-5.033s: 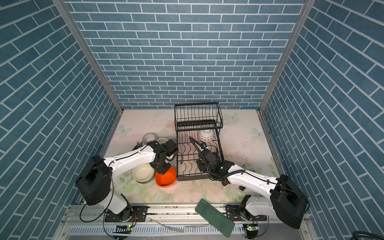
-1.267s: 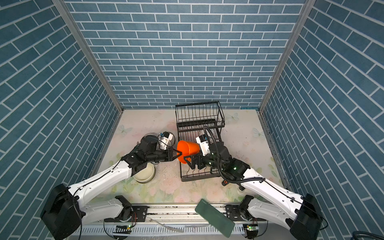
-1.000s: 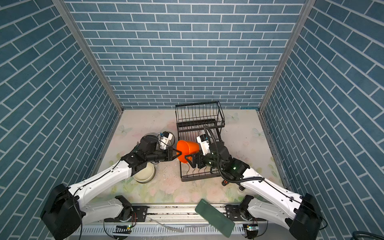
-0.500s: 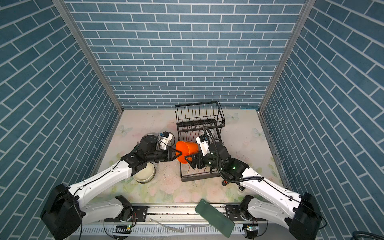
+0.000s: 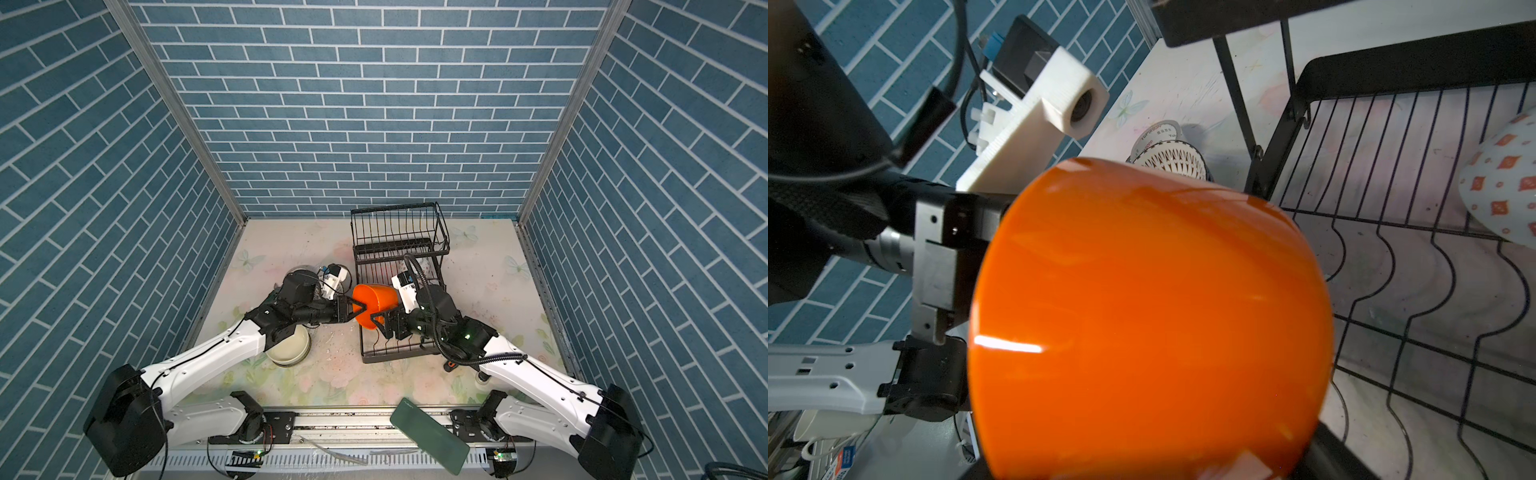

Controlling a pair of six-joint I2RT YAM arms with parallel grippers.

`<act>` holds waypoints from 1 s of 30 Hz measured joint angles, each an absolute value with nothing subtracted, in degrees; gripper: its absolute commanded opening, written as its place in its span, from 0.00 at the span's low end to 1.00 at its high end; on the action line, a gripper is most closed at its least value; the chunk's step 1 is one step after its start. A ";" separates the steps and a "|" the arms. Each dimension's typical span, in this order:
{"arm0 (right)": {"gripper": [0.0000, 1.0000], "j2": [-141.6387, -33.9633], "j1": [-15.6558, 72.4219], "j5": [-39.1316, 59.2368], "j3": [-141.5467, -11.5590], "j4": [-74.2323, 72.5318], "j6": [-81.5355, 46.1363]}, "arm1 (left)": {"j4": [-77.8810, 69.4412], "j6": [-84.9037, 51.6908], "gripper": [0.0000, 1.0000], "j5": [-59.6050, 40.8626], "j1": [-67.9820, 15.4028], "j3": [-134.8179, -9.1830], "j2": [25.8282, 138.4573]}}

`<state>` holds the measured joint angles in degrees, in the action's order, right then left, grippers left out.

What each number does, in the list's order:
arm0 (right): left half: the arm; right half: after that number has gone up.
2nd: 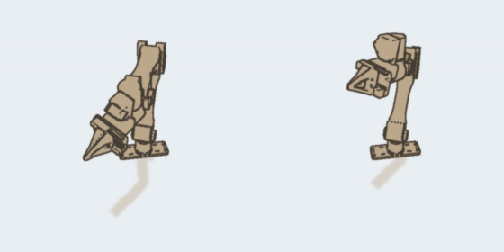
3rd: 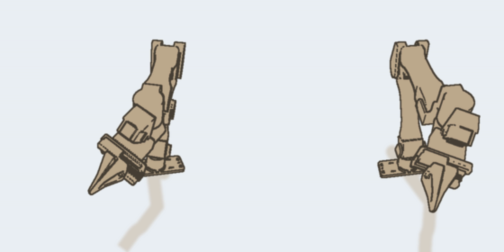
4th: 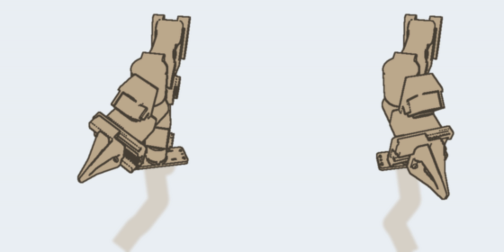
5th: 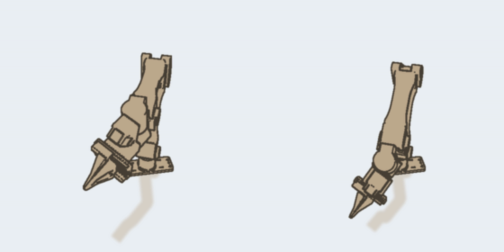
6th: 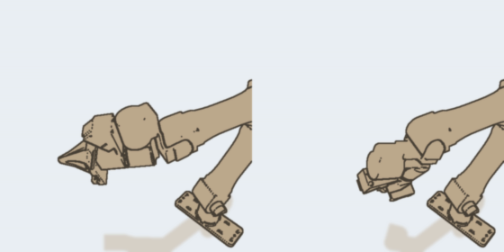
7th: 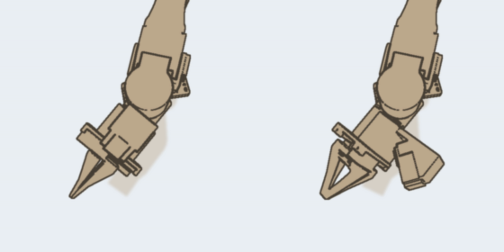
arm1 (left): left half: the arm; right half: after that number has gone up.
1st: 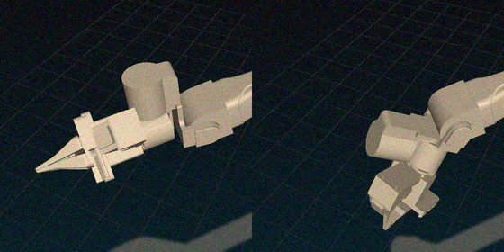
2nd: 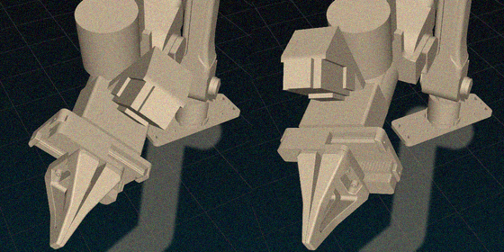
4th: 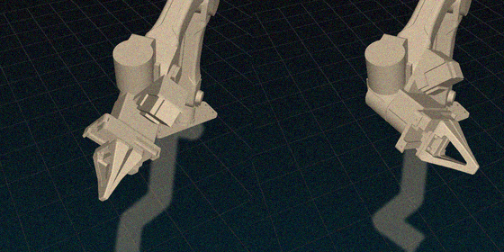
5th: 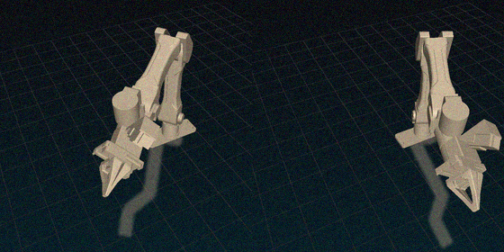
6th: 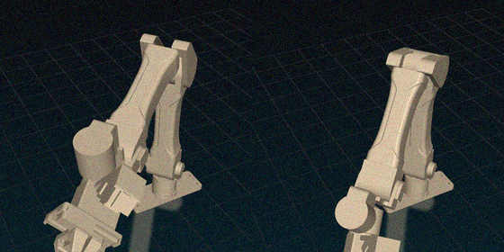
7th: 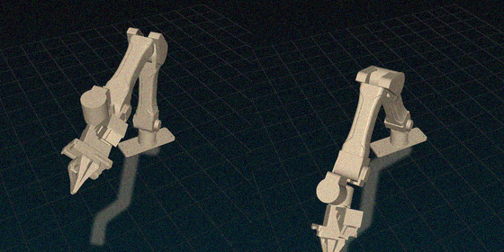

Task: Load the bowls into the dish rack
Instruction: 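Carry the orange bowl into the rack with the right gripper while the left gripper withdraws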

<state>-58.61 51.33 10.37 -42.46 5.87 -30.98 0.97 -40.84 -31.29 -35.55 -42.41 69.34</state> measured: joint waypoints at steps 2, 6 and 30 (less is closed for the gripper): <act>0.58 -58.61 51.33 9.41 -42.46 6.15 -30.63 | 0.95 -40.69 0.32 -31.38 -35.55 -42.41 69.38; 0.58 -58.61 51.33 6.90 -42.46 7.44 -29.47 | 0.89 -40.53 0.46 -31.46 -35.55 -42.41 69.67; 0.55 -70.78 51.59 -11.03 -45.63 12.88 -11.81 | 21.61 -32.88 1.00 -12.27 -35.11 -44.12 51.13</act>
